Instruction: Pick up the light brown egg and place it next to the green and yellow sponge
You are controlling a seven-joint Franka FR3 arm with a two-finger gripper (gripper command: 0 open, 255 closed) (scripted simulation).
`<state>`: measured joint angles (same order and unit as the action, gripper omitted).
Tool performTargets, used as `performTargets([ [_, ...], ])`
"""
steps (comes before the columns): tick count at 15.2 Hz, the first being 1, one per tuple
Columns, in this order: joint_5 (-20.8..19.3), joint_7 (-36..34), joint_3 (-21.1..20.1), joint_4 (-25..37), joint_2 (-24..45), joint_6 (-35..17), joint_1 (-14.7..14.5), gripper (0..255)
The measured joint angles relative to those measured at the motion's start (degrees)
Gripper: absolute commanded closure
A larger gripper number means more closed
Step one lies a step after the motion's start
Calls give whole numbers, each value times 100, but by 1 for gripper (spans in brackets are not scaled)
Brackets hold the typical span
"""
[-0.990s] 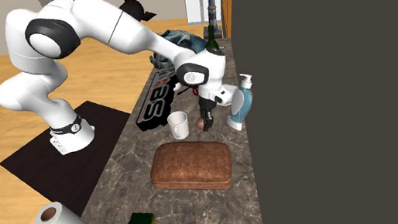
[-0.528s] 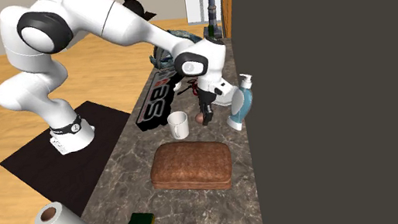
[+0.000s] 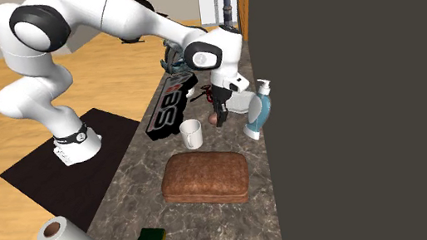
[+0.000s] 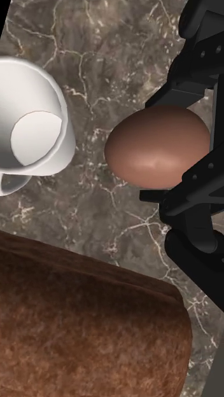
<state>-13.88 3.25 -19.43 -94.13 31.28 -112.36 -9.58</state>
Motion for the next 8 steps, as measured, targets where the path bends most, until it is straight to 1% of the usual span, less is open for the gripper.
performTargets([
  [3,33,68,-7,24,-98,113,47,255],
  [4,46,155,9,-113,-191,58,137,255],
  [8,48,579,127,-268,-313,-21,480,255],
])
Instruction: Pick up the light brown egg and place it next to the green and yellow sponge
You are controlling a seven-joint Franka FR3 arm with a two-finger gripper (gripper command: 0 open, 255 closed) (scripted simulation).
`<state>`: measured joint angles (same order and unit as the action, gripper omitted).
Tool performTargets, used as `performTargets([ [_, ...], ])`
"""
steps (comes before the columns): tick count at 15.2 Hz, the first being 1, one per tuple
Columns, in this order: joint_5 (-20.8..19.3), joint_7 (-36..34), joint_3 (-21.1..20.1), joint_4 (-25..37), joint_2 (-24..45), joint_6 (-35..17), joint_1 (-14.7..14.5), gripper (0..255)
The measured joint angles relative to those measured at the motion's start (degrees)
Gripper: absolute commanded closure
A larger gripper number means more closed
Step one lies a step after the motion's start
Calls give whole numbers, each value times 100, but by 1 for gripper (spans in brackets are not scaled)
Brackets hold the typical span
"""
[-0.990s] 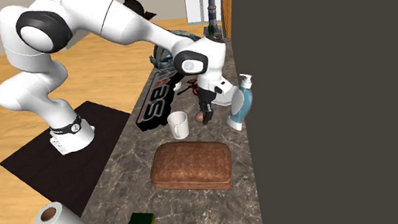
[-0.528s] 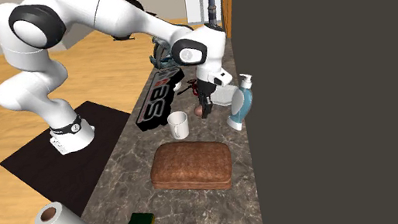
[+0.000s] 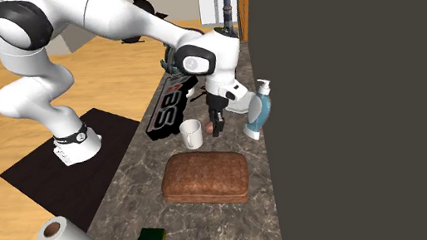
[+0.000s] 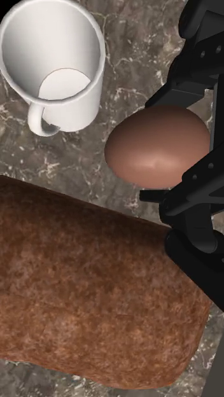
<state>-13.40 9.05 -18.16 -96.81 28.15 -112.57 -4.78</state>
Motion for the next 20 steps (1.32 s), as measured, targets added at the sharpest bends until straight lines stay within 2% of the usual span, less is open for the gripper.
performTargets([
  [3,20,344,89,-303,-211,-137,299,255],
  [10,2,1170,350,-472,-348,-278,914,255],
  [20,-71,2302,735,29,-41,-248,1668,255],
])
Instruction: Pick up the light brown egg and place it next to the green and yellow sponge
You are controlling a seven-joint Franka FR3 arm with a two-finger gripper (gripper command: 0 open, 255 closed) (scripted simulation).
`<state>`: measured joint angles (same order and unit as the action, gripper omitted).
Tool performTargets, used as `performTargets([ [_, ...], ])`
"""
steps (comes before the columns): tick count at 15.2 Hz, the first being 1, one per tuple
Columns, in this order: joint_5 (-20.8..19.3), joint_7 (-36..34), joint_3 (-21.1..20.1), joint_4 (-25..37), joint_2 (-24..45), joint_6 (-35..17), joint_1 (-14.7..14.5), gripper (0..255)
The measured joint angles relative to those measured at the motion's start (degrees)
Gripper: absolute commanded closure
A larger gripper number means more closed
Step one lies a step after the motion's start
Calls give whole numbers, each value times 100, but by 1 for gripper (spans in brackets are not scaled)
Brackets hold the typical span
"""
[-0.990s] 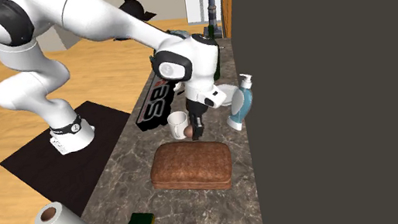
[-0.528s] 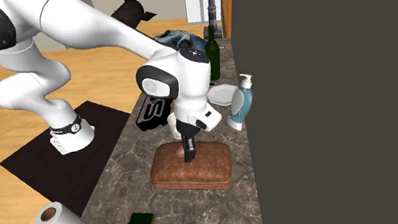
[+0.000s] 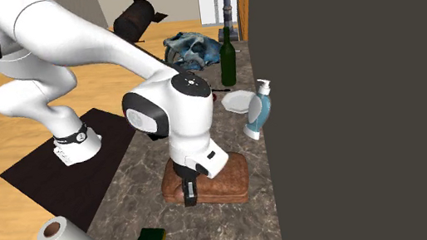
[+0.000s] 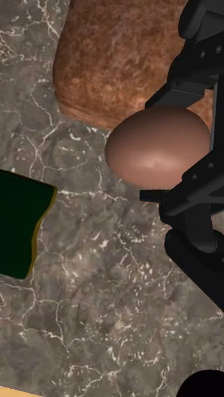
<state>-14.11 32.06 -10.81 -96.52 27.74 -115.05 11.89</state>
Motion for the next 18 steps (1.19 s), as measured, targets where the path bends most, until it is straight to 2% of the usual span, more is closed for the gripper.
performTargets([
  [7,-33,767,244,637,421,96,496,255],
  [18,-136,706,313,564,888,-440,508,255],
])
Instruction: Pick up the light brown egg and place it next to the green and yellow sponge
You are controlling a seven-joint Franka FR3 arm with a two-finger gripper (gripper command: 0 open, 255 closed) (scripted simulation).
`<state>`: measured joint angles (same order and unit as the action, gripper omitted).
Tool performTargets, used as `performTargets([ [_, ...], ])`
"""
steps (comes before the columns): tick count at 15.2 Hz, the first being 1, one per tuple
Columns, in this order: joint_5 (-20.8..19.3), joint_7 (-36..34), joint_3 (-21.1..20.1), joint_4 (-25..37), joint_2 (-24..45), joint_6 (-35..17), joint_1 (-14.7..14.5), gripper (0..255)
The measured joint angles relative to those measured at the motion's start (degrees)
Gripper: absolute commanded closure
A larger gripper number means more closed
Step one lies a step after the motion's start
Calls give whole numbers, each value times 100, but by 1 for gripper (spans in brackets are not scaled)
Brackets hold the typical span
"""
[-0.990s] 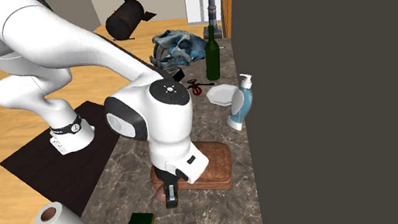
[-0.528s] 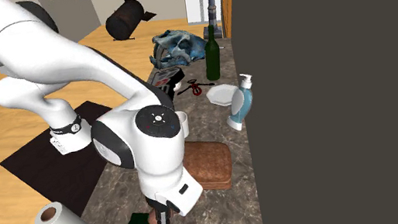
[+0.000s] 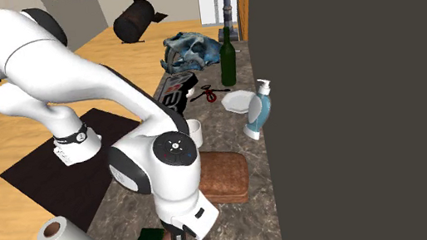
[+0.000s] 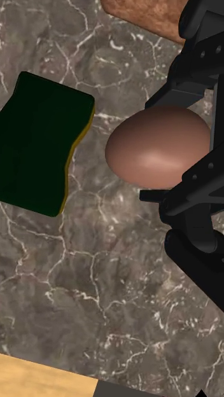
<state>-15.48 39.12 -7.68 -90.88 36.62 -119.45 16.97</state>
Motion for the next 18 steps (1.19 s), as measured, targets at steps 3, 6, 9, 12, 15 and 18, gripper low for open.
performTargets([
  [3,-33,-35,20,-27,140,-166,-6,255],
  [6,-63,-64,41,-45,272,-312,-11,255],
  [9,-96,-107,63,-8,456,-456,-31,255],
  [12,-107,-120,70,-15,502,-508,-35,255],
  [15,-108,-122,71,-17,506,-515,-35,255],
  [18,-108,-122,71,-18,506,-516,-36,0],
])
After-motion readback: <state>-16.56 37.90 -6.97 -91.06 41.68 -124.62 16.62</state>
